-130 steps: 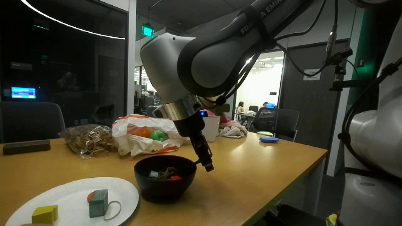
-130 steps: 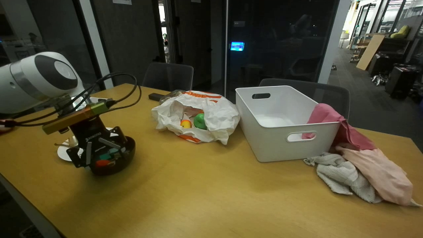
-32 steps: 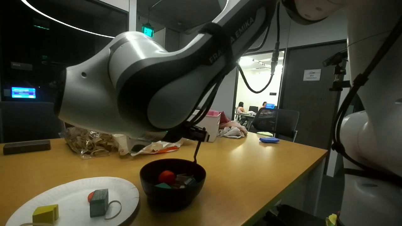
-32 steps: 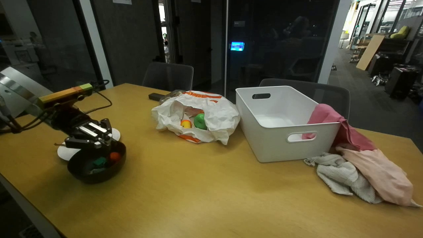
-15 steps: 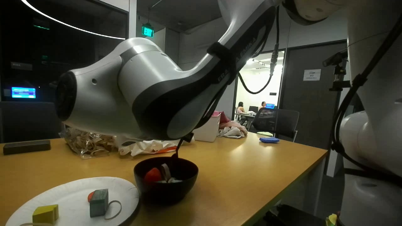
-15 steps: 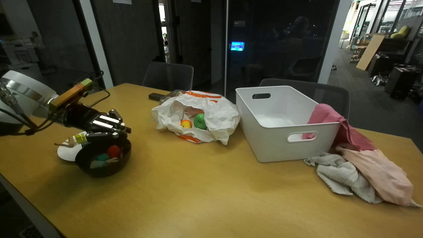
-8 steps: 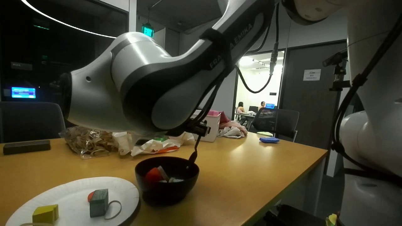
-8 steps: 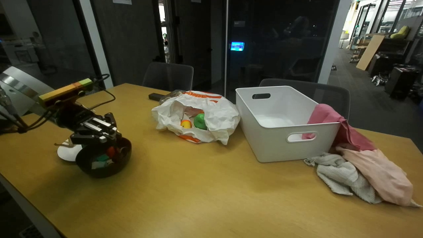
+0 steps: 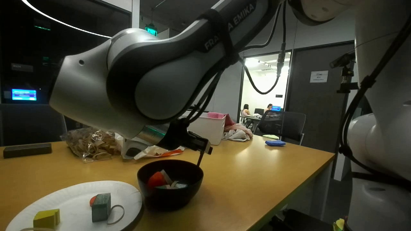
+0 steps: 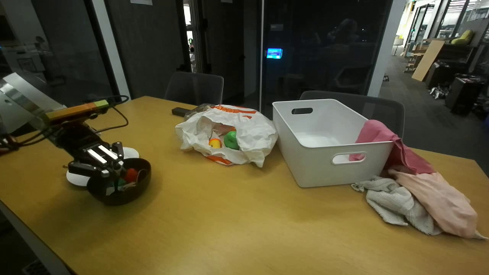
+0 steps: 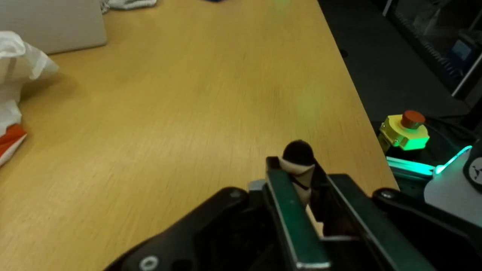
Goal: Pick up the black spoon from the table, put the spoon in the black bowl, mix the substance in the black bowl
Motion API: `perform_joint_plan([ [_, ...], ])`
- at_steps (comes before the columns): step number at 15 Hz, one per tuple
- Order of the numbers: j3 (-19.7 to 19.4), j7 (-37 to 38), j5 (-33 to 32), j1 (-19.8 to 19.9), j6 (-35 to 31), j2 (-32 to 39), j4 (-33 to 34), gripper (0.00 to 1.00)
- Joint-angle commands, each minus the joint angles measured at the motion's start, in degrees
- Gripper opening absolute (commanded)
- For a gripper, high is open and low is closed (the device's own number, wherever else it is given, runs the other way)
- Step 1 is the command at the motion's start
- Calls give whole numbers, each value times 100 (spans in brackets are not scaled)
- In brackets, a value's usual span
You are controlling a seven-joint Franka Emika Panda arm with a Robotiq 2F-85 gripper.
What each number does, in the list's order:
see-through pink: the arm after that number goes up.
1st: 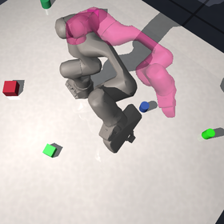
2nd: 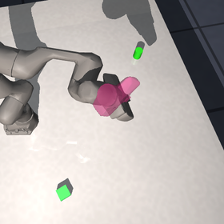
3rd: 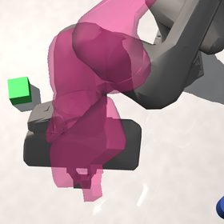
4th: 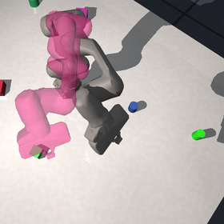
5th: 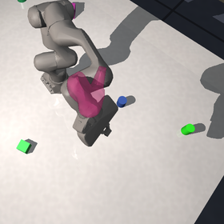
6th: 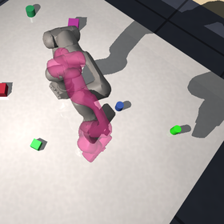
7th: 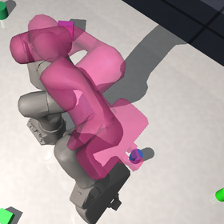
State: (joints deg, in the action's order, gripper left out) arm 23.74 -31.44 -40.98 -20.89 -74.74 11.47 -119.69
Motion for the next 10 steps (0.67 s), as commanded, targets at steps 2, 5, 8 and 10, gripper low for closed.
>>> perform_joint_plan([
  [2, -13, -14, 115, 97, -1104, -183, -131, 12],
  [5, -90, 183, -303, 65, -1469, -217, -223, 12],
  [8, -118, 219, -829, 3, -1153, -209, -237, 12],
  [10, -114, 232, -1065, -40, -784, -181, -207, 12],
])
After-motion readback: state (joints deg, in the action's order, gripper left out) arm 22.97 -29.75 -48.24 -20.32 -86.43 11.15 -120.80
